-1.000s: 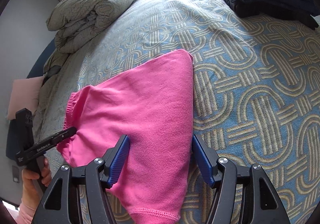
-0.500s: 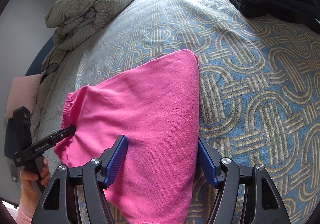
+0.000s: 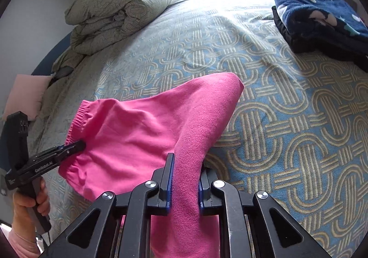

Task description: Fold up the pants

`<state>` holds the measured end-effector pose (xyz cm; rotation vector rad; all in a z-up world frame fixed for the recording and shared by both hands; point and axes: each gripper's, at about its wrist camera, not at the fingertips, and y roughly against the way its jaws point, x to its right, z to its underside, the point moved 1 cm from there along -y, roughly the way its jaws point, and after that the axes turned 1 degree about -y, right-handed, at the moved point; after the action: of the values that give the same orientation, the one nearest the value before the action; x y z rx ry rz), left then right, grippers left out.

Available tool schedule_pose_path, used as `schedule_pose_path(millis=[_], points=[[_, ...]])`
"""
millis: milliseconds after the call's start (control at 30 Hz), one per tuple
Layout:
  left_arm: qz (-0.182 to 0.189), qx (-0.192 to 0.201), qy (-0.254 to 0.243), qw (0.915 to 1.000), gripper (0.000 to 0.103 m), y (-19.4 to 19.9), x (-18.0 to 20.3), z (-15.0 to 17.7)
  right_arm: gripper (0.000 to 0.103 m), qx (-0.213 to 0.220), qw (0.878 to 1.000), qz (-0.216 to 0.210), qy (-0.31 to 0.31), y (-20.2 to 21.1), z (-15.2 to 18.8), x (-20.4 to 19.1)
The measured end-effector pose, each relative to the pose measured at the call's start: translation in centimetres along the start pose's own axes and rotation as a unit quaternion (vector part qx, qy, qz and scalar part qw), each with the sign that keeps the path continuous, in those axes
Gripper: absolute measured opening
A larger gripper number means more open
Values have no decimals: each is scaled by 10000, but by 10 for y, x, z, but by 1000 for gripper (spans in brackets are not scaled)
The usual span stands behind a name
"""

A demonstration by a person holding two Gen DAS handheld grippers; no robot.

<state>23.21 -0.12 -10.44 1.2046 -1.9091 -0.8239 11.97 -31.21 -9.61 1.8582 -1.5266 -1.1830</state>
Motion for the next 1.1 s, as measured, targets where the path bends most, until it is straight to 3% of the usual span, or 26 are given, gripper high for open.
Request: schedule_pose_path(millis=[267,467,833,1100], points=[[69,381,-500,9980,23,43,44,-3,15,425,9987,-98,270,51,3,-16],[177,528,-795,9953,23,66,79,1,15,744,9969,-22,236,93,16,-1],[613,454,-1555,9849,23,64,194,0,15,1306,9901,263,-435,177,59,81],[993,251,-2263,9686,23,36,313,-14,15,1705,9767,817,-1019,242,86,166]])
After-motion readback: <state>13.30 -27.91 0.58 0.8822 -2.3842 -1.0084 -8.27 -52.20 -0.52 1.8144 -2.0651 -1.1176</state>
